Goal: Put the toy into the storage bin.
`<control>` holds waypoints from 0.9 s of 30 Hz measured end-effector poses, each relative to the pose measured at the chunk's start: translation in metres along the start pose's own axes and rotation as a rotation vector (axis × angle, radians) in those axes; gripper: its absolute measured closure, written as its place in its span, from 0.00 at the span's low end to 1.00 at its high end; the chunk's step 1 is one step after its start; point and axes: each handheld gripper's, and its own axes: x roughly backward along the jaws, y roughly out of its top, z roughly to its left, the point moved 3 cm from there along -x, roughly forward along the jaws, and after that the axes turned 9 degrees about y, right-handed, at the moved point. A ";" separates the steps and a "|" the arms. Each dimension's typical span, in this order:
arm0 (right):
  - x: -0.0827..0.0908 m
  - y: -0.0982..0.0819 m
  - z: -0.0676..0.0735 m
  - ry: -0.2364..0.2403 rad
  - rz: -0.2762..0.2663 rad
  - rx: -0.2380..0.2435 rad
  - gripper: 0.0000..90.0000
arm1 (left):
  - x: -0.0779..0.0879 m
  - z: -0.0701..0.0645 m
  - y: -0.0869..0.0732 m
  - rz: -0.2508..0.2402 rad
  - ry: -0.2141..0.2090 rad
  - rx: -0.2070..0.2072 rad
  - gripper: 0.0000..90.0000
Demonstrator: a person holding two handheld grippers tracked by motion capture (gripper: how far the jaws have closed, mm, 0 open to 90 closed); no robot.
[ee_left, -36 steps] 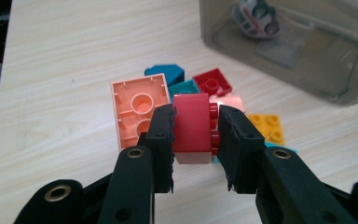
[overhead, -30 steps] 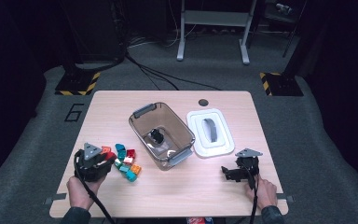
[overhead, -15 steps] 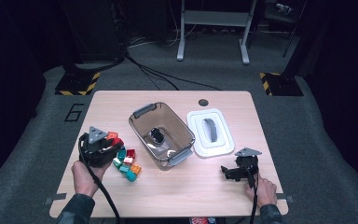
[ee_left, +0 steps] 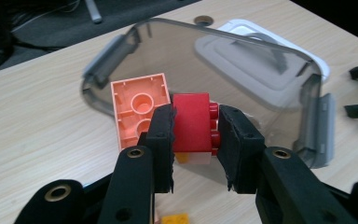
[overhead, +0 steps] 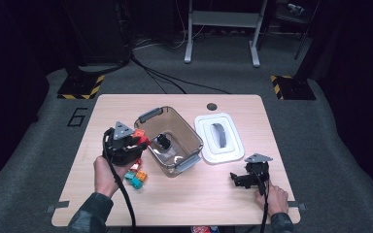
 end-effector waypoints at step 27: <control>0.000 0.000 0.000 0.002 0.002 0.000 0.00 | -0.042 -0.062 -0.015 0.082 -0.161 -0.131 0.74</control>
